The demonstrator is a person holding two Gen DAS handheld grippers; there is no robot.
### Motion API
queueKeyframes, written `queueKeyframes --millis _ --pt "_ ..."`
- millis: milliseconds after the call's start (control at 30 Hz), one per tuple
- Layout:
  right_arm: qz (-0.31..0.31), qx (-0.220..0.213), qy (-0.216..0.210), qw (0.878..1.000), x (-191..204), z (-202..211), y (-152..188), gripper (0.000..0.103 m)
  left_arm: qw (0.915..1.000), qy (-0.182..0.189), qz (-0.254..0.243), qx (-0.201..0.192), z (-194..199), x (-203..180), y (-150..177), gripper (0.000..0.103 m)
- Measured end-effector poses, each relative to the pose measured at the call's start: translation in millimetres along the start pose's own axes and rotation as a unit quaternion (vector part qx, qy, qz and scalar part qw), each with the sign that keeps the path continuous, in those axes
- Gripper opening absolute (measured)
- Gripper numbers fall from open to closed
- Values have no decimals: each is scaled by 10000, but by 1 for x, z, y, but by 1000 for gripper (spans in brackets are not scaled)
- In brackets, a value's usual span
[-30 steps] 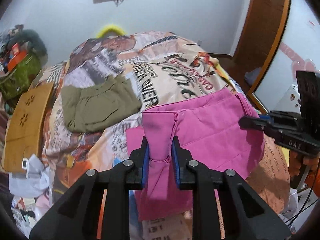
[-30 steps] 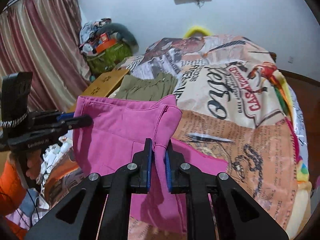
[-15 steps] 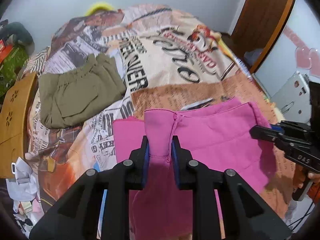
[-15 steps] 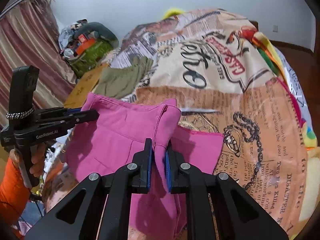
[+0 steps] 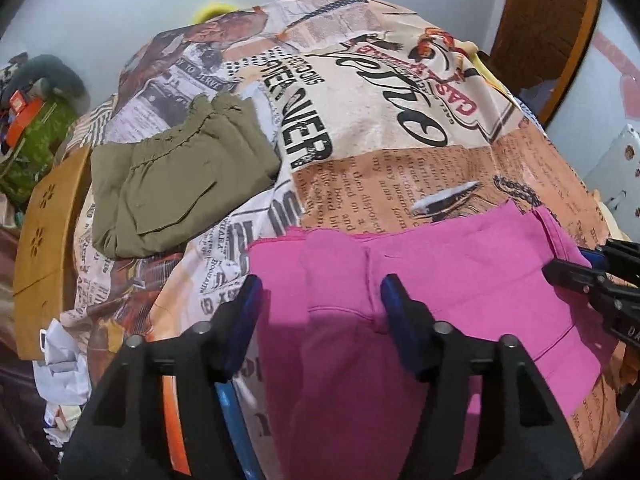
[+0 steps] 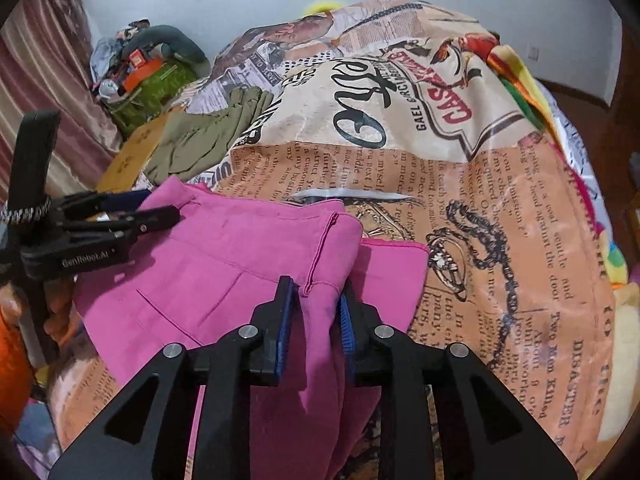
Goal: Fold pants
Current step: 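Open both tools and smooth the folded pink pants flat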
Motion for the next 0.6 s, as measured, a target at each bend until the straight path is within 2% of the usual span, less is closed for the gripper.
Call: queueKeyframes --millis 133,233,400,500,600 --pt "153 35 232 9996 -1 8 2 40 9999 -42 166 -17 9 8 2 69" --pt "141 -107 266 9995 -3 20 -1 42 9994 -212 149 -220 26 11 0 69" --pt "79 -390 54 9992 3 46 -8 47 9943 -748 -132 -751 64 8 -6 74" --pt "189 -455 -43 9988 15 50 -7 49 9933 -664 -157 -938 80 3 -7 77" --pt "264 -344 -138 9990 27 42 -2 49 9948 -346 -105 -948 84 -5 -2 78"
Point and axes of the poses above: each gripper's, at about its wrist camera, not at the fingertips, and z roughly against the way its jaws point, x to its left, y to its underside, the point moved 4 cm from there along -z, roughly the way its jaws point, and after that the axes turned 11 degrees about -z, right-handed, at the moved point
